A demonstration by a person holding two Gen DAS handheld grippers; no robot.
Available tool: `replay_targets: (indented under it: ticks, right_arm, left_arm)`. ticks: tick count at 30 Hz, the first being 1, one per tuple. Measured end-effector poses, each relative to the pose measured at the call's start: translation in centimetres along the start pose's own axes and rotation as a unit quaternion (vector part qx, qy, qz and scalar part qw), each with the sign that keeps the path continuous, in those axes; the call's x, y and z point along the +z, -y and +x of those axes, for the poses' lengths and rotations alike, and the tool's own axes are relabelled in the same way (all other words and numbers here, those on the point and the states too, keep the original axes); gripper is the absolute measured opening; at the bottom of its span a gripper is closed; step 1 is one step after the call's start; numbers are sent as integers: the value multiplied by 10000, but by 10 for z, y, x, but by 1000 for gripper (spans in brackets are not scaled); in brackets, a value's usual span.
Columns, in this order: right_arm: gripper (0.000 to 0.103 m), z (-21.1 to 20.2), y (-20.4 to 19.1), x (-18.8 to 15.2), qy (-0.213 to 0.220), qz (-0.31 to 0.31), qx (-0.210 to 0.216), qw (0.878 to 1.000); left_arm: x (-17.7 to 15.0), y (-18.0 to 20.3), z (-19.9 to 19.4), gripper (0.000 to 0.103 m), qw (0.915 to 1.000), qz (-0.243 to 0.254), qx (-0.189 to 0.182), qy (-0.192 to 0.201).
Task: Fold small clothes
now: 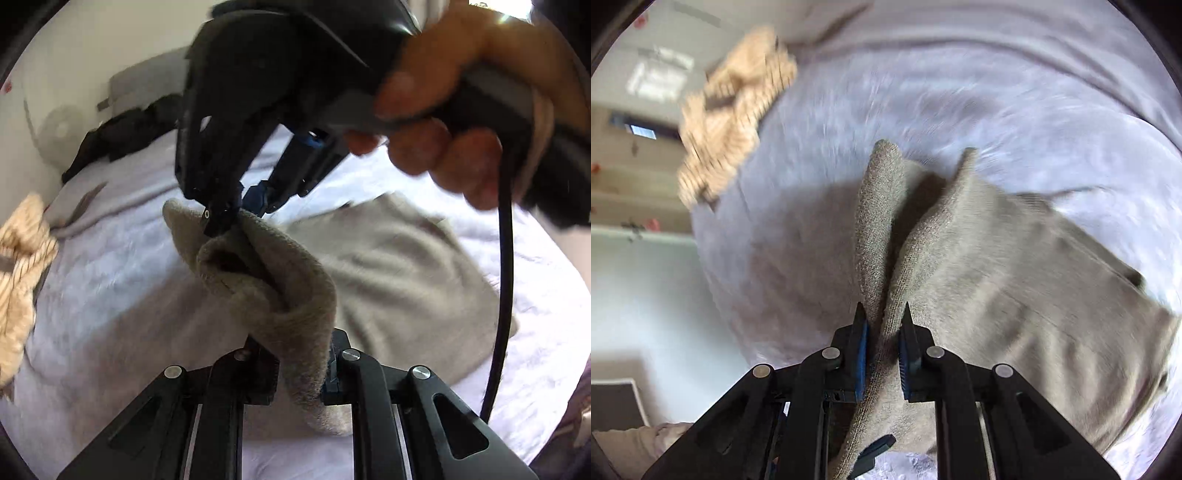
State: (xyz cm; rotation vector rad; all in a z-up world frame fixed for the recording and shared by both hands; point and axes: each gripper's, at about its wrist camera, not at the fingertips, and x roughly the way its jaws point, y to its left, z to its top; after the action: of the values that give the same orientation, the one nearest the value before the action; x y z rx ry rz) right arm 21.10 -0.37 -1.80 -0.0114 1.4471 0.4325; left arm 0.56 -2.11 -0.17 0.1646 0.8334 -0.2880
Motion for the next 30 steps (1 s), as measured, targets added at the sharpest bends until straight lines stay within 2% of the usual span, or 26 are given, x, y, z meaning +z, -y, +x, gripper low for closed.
replay_targets:
  ticks: [3,7,12,16,19,21,26,27,28,29,30]
  right_arm:
    - [15,-53,30,-12,589,284,278,9975]
    - [15,-105,83,-50,1269,777,644,9868]
    - [15,-140,152,-110,1840,1437,765,9693]
    - [15,-128,222,-163,2020,2170,832,9514]
    - [15,-103,268,-197,1944,2679,880,9395]
    - [15,-84,289,-210,1867,2948,951,9323]
    - [16,-65,301,-219,1917,3057,1133,9257]
    - [19,-65,300,-219,1923,3053,1168,9253]
    - [19,-66,301,-220,1912,3055,1205,9250]
    - [19,-67,300,-221,1895,3059,1250,9246]
    - [21,-68,300,-222,1876,3072,1282,9241]
  left_arm:
    - [23,32,-7,16,9990,366,-197,173]
    - [43,82,-5,16,9947,844,-514,291]
    - [45,153,19,16,9841,1507,-939,83]
    - [27,192,47,16,9740,1933,-1139,-306]
    - [4,219,74,16,9659,2185,-1182,-726]
    - [-6,226,83,16,9639,2227,-1151,-893]
    - [-9,230,84,17,9652,2138,-1103,-1022]
    - [-6,226,85,17,9653,2123,-1114,-1040]
    - [-4,224,81,19,9654,2090,-1131,-1071]
    - [-2,219,83,31,9656,2036,-1173,-1116]
    - [-2,215,82,51,9665,1965,-1200,-1135]
